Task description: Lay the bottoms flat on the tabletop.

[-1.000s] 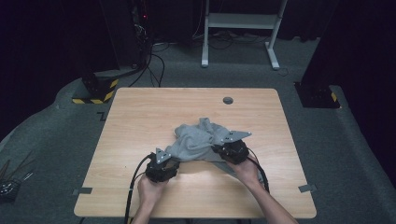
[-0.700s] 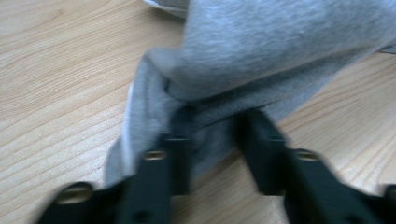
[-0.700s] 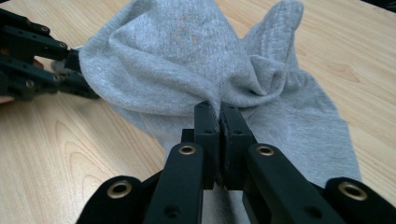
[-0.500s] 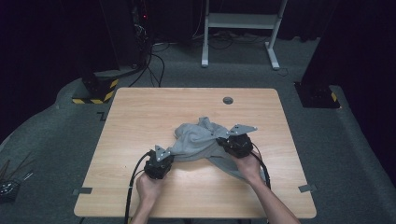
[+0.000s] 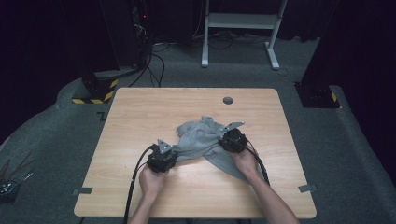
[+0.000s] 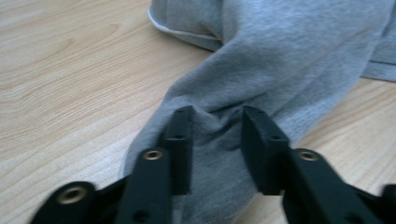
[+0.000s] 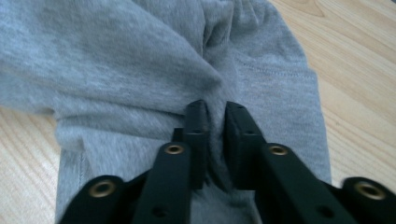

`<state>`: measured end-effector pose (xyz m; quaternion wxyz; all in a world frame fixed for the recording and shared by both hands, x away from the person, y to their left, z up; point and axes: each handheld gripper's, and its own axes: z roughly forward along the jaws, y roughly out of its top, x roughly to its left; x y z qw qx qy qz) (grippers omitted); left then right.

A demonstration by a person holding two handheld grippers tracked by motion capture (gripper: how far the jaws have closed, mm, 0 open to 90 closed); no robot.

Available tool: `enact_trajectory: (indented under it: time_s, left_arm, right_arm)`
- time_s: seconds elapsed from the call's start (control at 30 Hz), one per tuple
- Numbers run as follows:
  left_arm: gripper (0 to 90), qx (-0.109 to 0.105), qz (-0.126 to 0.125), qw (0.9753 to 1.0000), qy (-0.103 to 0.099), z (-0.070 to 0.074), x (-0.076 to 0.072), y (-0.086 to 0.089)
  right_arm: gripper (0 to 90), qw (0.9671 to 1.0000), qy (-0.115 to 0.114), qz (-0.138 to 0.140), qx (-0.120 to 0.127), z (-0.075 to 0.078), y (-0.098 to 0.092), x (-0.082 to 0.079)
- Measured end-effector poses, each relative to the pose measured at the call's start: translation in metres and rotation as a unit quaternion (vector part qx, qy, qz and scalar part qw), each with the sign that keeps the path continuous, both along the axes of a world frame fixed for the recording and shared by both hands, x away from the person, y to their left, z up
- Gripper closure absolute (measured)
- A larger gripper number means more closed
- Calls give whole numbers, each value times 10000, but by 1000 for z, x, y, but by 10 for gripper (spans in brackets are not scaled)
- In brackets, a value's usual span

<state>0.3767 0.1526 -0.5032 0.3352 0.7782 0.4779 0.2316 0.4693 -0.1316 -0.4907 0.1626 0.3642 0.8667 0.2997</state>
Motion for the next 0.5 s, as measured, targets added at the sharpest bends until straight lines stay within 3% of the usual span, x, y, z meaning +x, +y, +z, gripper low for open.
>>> enact_trajectory:
  time_s: [0.07, 0.2, 0.33, 0.5]
  left_arm:
    - [559, -63, -65, 10000, -40, 3, -4, 0]
    - [487, -191, -174, 9996, -85, 8, -10, 0]
    - [450, -168, -313, 9992, -207, 15, -17, -6]
    - [415, -84, -421, 9987, -281, 18, -18, -14]
  right_arm:
    - [715, 10000, -26, -13, 68, 4, -4, -3]
    - [690, 9988, -215, 15, 439, 18, -16, -15]
    - [675, 9965, -483, 91, 681, 29, -29, -33]
    - [624, 9931, -653, 163, 957, 33, -42, -54]
